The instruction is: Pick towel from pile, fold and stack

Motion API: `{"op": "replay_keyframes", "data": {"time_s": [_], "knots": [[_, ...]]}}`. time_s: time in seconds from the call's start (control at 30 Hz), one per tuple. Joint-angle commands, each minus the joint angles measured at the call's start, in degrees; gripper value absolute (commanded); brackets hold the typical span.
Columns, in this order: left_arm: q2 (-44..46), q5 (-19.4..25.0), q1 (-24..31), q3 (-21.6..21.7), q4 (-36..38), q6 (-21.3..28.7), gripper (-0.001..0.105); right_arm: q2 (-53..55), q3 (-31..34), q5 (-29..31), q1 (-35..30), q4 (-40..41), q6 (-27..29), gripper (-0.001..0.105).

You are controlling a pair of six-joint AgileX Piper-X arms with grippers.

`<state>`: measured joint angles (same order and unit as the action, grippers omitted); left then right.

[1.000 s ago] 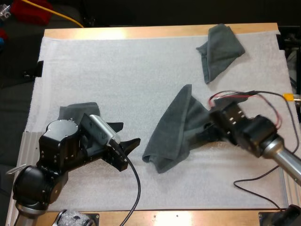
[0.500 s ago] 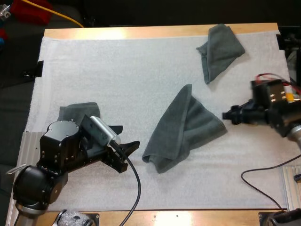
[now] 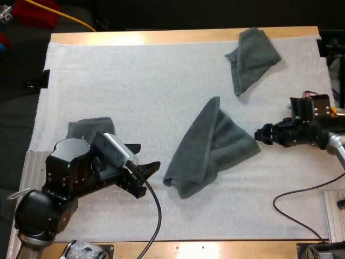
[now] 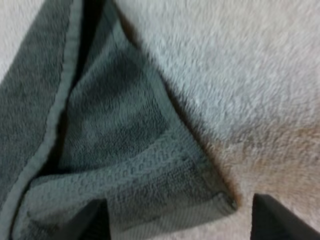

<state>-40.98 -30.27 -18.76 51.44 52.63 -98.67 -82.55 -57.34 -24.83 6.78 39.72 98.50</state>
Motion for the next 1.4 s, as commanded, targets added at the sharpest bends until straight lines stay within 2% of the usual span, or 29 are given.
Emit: {"op": "replay_keyframes", "data": {"time_s": [0.0,0.33,0.5,0.87,1.37], "knots": [[0.05,-0.42,-0.20,0.48,0.22,-0.42,0.063,-1.33,-0.04,-2.52,-0.27,-1.05,0.52,0.058],[0.05,-0.42,-0.20,0.48,0.22,-0.42,0.063,-8.45,-0.04,-5.17,-0.27,-3.88,0.72,0.058],[0.05,-0.42,-0.20,0.48,0.22,-0.42,0.063,-10.99,-0.04,-6.52,-0.27,-4.34,2.77,0.058],[0.05,-0.42,-0.20,0.48,0.22,-0.54,0.063,-13.19,0.09,-8.72,-0.27,-4.94,4.64,0.058],[0.05,-0.42,-0.20,0.48,0.22,-1.45,0.063,-14.53,0.30,-8.26,-0.27,-0.13,4.64,0.052]]}}
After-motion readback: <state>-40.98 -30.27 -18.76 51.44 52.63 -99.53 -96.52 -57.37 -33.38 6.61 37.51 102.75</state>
